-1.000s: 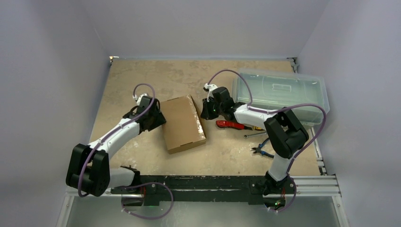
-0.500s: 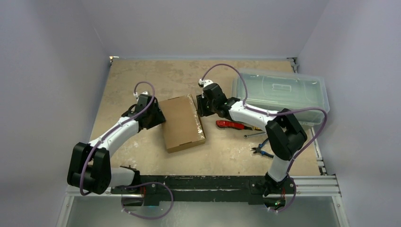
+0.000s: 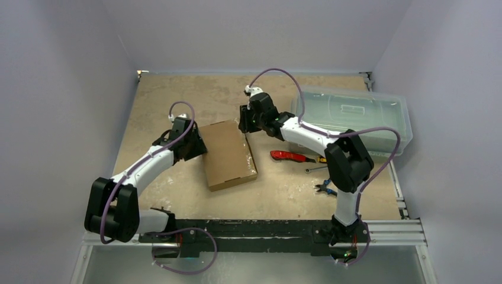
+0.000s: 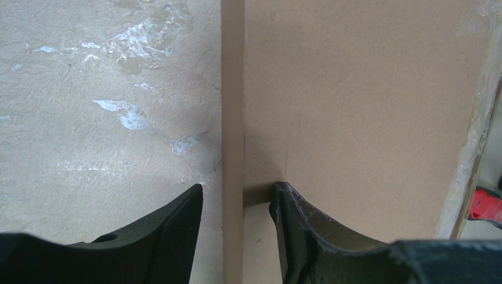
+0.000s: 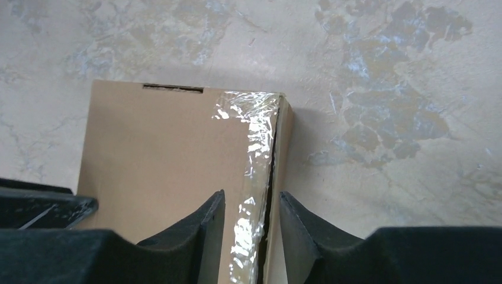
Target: Unpack the express box
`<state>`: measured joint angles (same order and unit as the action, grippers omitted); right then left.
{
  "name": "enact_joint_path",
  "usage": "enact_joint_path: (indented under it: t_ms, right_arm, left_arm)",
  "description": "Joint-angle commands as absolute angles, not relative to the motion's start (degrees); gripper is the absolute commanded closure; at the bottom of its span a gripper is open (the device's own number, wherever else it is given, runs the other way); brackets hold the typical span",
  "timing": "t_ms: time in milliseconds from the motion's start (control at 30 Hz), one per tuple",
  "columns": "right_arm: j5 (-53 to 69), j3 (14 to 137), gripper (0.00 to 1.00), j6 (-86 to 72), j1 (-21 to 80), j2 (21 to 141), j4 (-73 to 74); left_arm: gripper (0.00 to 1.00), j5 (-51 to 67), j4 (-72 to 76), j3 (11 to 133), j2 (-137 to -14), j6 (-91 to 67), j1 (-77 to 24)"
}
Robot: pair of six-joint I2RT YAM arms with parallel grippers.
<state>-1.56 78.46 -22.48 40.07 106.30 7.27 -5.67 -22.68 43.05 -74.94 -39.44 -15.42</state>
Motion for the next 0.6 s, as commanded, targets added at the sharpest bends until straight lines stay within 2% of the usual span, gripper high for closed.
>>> enact_joint_path:
  t_ms: [0,200,300,567]
  right_arm:
    - [0.88,83.68,0.61,-23.21,39.72,110.74,7.72]
    - [-1.1,84.99,0.63,-23.76,39.13,112.88,8.21]
    - [-1.23,85.24,0.68,-23.93,38.7,113.51,8.51]
    - [-0.89,83.41,0.73,-23.9,37.4,113.17,7.41]
  left_arm:
    - [0.55,-8.36,-31.2,41.66,-77.52,-37.56,-15.21]
    - [0.55,-9.42,-31.67,41.67,-77.25,-37.91,-15.21]
    - [0.56,-9.62,-31.81,41.66,-77.33,-38.15,-15.21]
    - [0.56,-9.73,-32.01,41.56,-77.38,-38.54,-15.21]
